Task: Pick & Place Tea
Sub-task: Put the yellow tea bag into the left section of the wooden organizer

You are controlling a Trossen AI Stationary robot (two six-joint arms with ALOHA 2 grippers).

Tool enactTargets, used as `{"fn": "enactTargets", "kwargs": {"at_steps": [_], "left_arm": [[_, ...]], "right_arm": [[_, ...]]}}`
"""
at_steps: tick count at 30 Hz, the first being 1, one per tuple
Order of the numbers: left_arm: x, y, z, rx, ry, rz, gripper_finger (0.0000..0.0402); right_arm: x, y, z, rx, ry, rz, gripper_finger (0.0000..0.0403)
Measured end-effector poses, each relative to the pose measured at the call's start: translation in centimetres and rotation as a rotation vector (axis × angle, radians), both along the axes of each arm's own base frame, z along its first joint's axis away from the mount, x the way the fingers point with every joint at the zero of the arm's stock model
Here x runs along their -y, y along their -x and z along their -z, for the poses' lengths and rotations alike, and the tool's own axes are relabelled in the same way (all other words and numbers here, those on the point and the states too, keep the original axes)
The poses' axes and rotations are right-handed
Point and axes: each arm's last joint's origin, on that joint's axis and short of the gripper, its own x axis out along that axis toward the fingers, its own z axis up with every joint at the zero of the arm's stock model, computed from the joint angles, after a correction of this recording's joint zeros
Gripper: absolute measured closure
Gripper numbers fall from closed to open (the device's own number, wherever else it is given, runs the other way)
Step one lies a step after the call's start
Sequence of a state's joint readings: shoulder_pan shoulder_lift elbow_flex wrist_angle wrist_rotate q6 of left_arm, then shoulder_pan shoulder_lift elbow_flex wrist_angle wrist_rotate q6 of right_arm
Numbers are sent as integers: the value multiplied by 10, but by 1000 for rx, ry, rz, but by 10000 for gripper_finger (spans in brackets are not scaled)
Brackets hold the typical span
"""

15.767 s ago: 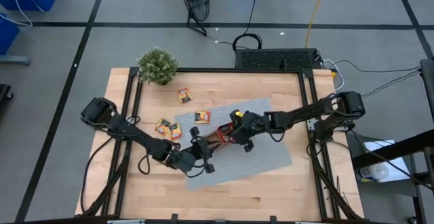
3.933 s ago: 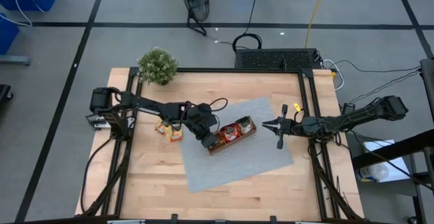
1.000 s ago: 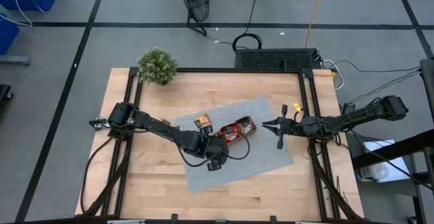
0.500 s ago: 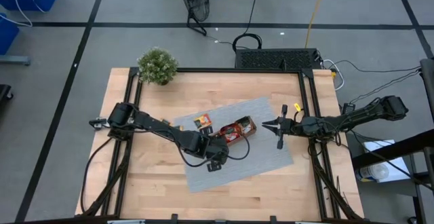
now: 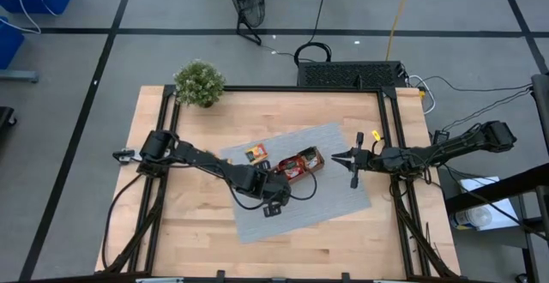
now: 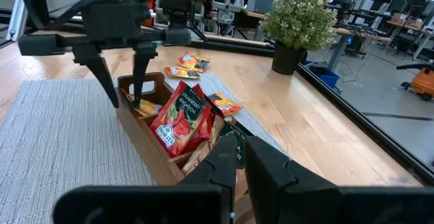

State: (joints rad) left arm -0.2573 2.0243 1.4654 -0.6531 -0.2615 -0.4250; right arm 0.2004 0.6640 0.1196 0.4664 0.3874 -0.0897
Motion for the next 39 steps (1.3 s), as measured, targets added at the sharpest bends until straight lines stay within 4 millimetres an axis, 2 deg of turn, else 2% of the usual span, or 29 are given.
{"fn": "enactTargets", "kwargs": {"at_steps": [10,14,21,39], "left_arm": [[-1,-1,0,-7,15,44,379],[-4,-2,-1,-6,57,38,377],[-4,-3,-1,1,61,34,329],[-4,-6,-8,25,63,56,322]], "right_arm": [[0,0,0,0,0,0,385],[0,0,0,0,0,0,385],[0,0,0,0,0,0,385],[0,0,0,0,0,1,385]]}}
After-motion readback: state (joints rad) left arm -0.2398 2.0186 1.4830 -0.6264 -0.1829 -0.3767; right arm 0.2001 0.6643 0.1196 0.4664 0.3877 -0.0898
